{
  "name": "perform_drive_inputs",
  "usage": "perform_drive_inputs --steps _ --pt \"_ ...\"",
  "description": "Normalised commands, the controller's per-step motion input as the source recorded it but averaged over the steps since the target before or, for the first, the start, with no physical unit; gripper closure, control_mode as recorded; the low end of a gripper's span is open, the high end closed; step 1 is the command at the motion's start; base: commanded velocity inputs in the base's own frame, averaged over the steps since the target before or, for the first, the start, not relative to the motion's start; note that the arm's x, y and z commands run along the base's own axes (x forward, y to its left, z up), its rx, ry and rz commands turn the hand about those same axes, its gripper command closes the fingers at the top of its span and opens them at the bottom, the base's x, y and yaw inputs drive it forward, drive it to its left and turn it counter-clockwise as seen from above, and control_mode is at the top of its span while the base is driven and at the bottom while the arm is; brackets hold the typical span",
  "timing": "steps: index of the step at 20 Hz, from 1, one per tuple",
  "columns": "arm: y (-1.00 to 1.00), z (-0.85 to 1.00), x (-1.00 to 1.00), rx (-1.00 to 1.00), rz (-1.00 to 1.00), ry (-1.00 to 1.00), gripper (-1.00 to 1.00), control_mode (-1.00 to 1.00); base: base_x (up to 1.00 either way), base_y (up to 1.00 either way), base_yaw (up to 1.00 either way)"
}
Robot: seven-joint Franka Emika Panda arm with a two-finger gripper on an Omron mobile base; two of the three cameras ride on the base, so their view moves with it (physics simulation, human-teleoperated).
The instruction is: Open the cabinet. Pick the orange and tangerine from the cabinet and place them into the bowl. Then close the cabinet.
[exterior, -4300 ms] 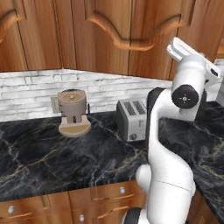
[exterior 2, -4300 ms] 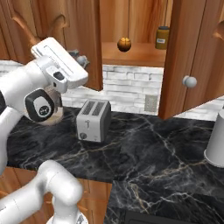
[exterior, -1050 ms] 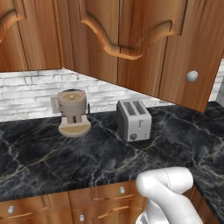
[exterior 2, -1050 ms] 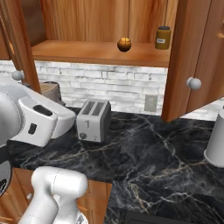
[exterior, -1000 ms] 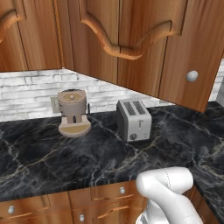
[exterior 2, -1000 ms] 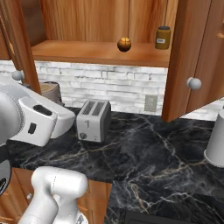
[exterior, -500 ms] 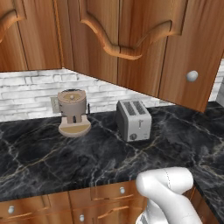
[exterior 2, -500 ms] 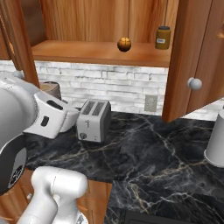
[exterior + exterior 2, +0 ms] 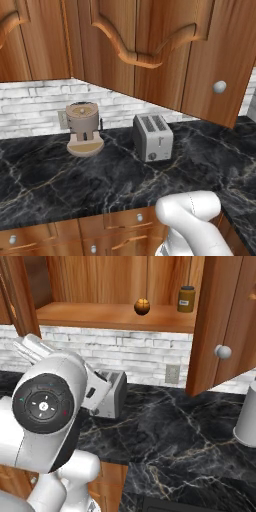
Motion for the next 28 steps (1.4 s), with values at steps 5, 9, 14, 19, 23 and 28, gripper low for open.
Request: perform_drive_inputs --steps 5,9,14,19,23,28 --pt "-0.03 -0.03 0.6 0.18 0.17 0.0 -1.0 -1.0 0.0 0.0 0.0" --pt "0.0 -0.12 0.72 0.18 0.19 0.0 -1.0 -1.0 0.0 0.0 0.0" --pt "0.06 -0.2 0.55 0.11 0.23 0.02 -1.0 -1.0 0.0 0.0 0.0" --pt "0.45 -0.14 0.36 0.0 0.23 0.06 -1.0 -1.0 0.0 0.0 0.0" --pt "0.22 0.0 0.24 -0.01 0.15 0.12 -1.0 -1.0 0.0 0.0 0.0" --pt "0.11 0.0 0.0 0.0 0.0 0.0 -1.0 -1.0 0.0 0.0 0.0"
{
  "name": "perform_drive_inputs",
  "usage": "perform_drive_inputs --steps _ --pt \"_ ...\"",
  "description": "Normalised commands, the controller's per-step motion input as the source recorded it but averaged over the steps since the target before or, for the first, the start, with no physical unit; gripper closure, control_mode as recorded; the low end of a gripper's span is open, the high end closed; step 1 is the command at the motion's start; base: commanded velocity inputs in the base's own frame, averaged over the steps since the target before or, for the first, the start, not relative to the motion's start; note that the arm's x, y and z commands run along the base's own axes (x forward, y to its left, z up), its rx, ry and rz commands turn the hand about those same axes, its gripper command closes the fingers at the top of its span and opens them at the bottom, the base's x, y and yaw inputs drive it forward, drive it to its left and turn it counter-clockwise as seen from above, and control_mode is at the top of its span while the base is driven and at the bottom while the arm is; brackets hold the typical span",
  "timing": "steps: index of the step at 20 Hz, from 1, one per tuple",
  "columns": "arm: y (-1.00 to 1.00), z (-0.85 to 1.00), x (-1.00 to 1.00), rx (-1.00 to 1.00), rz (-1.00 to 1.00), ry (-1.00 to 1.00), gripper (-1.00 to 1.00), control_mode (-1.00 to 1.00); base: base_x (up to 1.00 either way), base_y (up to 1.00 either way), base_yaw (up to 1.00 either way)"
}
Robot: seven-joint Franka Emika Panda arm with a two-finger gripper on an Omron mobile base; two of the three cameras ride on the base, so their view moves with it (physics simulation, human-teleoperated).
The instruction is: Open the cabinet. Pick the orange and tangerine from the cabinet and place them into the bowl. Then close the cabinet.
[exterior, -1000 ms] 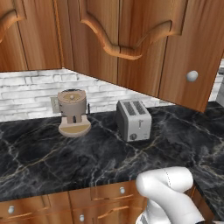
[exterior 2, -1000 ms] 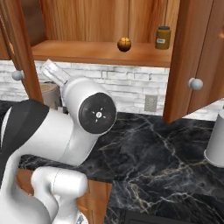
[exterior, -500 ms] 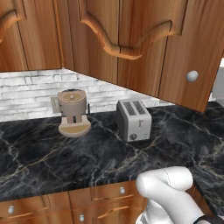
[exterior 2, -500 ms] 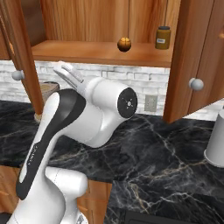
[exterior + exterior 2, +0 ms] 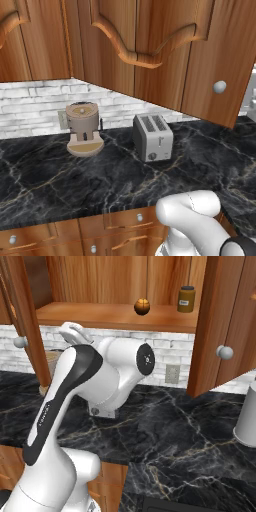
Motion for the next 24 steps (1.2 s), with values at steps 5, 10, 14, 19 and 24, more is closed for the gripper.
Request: perform_drive_inputs --steps 5,10,14,19,24 --pt "0.89 -0.04 0.0 -0.08 0.02 0.0 -1.0 -1.0 0.0 0.0 0.0" --pt "1.0 -0.02 -0.05 -0.02 0.0 0.0 -1.0 -1.0 0.0 0.0 0.0" --pt "1.0 -0.05 -0.18 0.0 0.0 0.0 -1.0 -1.0 0.0 0.0 0.0" --pt "0.93 0.0 -0.19 0.0 0.0 0.0 -1.0 -1.0 0.0 0.0 0.0" --pt "0.56 0.0 -0.06 0.0 0.0 0.0 -1.0 -1.0 0.0 0.0 0.0"
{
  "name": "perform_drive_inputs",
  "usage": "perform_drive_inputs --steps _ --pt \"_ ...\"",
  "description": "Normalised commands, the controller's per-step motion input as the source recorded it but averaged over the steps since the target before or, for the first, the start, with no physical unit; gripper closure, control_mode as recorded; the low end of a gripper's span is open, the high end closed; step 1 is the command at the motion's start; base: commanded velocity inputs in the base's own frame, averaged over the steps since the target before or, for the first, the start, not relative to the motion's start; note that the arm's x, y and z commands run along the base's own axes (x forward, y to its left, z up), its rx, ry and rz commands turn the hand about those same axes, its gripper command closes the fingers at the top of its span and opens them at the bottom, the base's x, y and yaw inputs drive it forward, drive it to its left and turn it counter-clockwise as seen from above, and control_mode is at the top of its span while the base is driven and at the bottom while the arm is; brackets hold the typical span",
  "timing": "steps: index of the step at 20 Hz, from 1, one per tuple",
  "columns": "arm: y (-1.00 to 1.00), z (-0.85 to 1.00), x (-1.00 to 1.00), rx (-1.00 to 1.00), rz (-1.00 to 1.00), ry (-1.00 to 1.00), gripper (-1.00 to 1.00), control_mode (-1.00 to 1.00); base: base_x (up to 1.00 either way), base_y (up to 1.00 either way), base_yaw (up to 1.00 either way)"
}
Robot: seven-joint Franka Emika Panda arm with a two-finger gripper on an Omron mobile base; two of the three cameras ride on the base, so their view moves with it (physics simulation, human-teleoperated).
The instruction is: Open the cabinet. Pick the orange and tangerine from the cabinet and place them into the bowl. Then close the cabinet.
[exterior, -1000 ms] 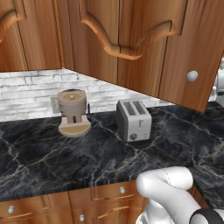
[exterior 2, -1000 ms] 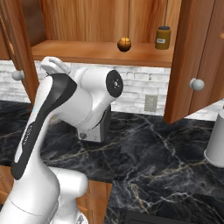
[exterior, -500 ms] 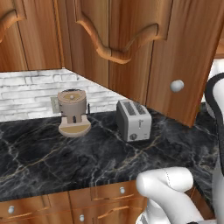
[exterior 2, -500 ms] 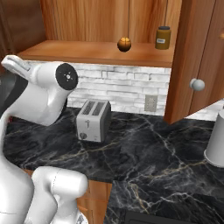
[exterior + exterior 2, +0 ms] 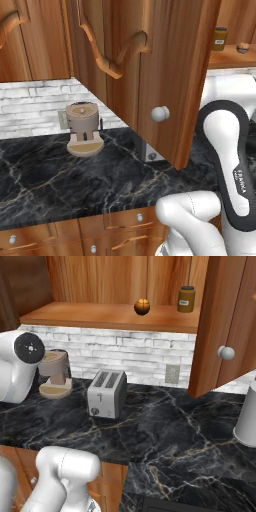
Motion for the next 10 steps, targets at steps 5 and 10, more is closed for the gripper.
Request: perform_drive_inputs --steps 5,10 --pt "-0.47 0.12 0.0 -0.01 0.0 0.0 -1.0 -1.0 0.0 0.0 0.0" --pt "-0.94 0.44 0.0 -0.14 -0.08 0.0 -1.0 -1.0 0.0 0.0 0.0"
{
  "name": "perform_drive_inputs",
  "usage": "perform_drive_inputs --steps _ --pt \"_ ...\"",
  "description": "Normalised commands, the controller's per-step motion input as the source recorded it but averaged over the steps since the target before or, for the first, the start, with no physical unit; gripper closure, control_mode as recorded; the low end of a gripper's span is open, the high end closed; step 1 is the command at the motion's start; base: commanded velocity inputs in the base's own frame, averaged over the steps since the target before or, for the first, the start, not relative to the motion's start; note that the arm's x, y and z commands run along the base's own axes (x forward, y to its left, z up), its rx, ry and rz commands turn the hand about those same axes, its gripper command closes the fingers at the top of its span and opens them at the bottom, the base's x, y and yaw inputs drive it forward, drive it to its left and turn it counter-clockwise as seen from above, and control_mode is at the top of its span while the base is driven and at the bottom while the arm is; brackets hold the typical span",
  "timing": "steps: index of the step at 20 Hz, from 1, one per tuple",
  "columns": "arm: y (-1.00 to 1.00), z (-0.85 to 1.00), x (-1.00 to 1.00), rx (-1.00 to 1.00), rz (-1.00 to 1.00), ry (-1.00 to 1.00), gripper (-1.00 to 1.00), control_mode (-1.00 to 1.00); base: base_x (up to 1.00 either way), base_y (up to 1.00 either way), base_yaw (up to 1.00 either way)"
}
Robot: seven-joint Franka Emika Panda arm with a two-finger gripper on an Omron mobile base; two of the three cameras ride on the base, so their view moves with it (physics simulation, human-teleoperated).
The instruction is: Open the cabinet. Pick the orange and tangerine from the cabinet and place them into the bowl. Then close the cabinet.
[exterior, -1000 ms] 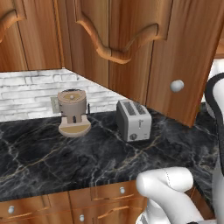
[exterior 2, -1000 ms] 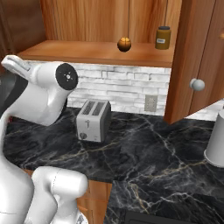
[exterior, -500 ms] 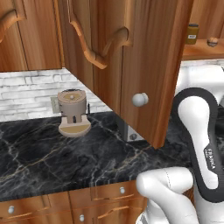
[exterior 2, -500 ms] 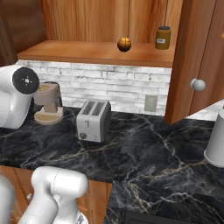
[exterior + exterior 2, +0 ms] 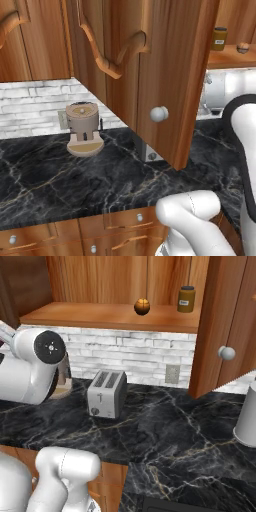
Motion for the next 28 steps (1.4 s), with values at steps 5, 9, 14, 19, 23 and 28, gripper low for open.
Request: perform_drive_inputs --steps 5,9,14,19,23,28 --pt "-0.79 0.49 -0.03 -0.23 -0.14 0.01 -1.0 -1.0 0.0 0.0 0.0" --pt "-0.6 0.13 -0.17 -0.32 -0.19 -0.03 -1.0 -1.0 0.0 0.0 0.0" --pt "-0.67 0.0 -0.24 -0.34 -0.19 -0.1 -1.0 -1.0 0.0 0.0 0.0" --pt "-0.76 0.0 -0.03 -0.26 -0.17 -0.18 -1.0 -1.0 0.0 0.0 0.0" --pt "-0.39 0.09 0.21 -0.1 -0.09 -0.21 -1.0 -1.0 0.0 0.0 0.0" --pt "-0.18 0.2 0.64 0.0 -0.01 0.0 -1.0 -1.0 0.0 0.0 0.0"
